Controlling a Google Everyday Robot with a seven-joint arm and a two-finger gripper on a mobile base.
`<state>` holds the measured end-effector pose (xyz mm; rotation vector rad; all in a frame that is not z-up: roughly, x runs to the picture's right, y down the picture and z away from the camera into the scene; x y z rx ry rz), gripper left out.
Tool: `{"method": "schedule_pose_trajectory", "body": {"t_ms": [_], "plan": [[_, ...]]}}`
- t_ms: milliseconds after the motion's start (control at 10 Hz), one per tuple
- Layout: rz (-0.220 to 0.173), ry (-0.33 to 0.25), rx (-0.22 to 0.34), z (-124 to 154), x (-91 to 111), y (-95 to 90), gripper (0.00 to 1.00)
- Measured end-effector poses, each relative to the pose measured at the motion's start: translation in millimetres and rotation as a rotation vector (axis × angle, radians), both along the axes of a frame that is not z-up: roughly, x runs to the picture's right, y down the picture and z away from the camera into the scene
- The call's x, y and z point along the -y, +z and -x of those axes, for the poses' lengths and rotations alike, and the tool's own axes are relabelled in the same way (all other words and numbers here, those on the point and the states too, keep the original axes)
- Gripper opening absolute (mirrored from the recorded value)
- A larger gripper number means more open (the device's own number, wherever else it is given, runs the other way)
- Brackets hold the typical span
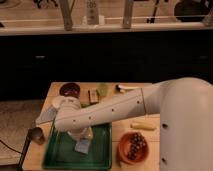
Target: Place sponge in tray
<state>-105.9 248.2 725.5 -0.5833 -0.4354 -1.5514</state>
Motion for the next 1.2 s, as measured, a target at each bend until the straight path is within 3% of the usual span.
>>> {"method": "schedule_pose_trajectory", "body": {"t_ms": [1200], "plan": [[0.017, -0.009, 0.044, -13, 11, 8.5, 0.8]]}}
